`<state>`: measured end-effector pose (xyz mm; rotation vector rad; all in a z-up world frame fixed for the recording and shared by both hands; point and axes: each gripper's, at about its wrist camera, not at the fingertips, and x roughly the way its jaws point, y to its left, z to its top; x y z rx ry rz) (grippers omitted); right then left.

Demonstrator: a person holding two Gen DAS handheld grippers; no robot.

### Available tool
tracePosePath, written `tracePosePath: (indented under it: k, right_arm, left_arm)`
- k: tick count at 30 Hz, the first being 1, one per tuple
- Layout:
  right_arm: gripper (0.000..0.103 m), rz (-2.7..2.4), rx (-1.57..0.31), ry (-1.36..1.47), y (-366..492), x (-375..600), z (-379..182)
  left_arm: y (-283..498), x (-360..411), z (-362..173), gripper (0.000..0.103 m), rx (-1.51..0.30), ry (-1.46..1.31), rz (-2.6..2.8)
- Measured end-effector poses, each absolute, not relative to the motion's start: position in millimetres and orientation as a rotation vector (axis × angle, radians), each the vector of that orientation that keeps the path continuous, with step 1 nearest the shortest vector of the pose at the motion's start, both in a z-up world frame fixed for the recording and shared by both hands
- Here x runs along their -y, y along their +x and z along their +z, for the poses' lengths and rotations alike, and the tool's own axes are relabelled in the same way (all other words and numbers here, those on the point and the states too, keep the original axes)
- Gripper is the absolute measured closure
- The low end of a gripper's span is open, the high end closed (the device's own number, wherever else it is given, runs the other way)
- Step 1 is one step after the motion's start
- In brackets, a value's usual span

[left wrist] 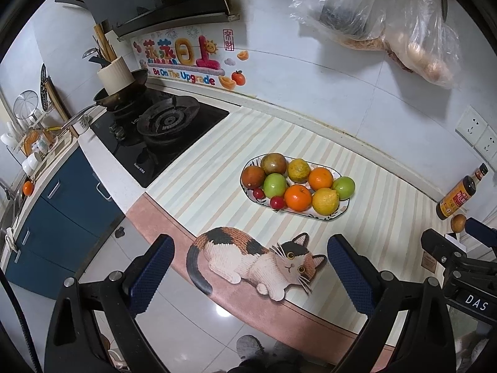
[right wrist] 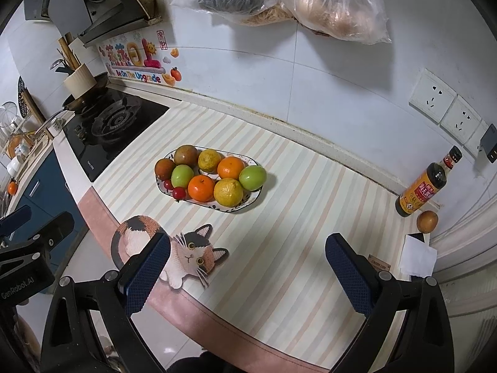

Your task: Organize fruits

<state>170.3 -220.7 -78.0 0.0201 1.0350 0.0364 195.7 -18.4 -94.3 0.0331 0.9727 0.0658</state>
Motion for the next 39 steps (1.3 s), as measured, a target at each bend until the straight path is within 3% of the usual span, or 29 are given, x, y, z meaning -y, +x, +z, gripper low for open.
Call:
tracePosePath:
  k: [39]
  right_arm:
    - [0.001, 0.066, -1.028, 0.038, 158.8, 223.7, -65.7]
  left_arm:
    - [182.7, 24.3, -87.7, 0.002, -0.961, 0.008, 0.072]
